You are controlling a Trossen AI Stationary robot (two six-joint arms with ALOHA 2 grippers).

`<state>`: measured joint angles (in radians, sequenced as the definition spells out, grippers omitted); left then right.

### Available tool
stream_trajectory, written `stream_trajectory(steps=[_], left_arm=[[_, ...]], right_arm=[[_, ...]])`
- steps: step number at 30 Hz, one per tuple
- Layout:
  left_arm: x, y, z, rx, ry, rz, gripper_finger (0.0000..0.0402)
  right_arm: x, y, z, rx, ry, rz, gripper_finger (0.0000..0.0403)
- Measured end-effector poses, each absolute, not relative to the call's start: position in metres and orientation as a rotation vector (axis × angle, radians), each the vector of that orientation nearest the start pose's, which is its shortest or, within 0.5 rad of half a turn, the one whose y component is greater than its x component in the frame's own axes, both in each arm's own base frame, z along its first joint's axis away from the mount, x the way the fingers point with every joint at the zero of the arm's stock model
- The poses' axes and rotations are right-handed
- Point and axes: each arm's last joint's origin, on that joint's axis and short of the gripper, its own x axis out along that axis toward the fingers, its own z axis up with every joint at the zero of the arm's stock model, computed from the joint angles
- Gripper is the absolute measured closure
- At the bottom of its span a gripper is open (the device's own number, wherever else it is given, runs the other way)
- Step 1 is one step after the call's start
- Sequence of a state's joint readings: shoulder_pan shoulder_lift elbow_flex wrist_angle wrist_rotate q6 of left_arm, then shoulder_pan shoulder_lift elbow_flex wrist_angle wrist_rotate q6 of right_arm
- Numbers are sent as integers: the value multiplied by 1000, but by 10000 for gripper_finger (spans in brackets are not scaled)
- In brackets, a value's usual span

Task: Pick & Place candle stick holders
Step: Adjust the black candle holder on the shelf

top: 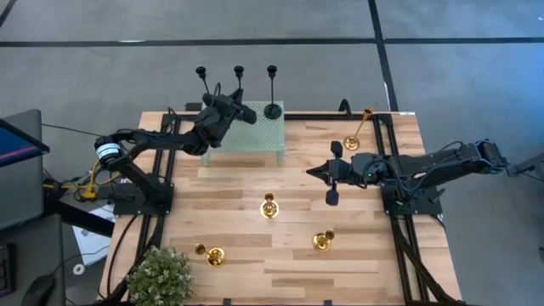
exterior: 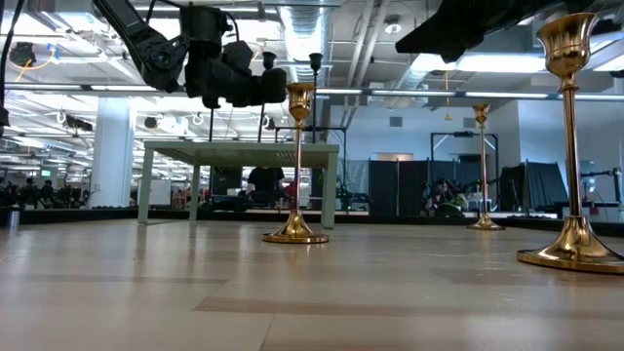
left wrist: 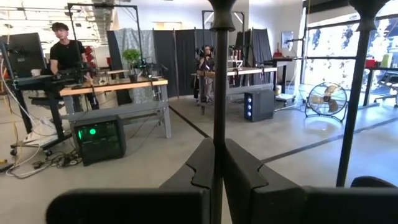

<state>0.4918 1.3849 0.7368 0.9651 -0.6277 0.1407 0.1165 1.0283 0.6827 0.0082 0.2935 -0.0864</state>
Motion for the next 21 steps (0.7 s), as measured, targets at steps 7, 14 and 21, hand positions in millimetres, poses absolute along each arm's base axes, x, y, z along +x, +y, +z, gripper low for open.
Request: stream_trajectory(steps=[7, 14, 21], left_arm=[[248, 151, 291, 109, -257, 1092, 379], [248, 151, 291, 109, -257, 1092, 385], [248, 151, 292, 108, -258, 1093, 348]], right_arm=[[224, 18, 271, -154, 338, -161, 403], [224, 18, 271, -154, 338, -161, 403], [224, 18, 271, -154, 338, -161, 403]])
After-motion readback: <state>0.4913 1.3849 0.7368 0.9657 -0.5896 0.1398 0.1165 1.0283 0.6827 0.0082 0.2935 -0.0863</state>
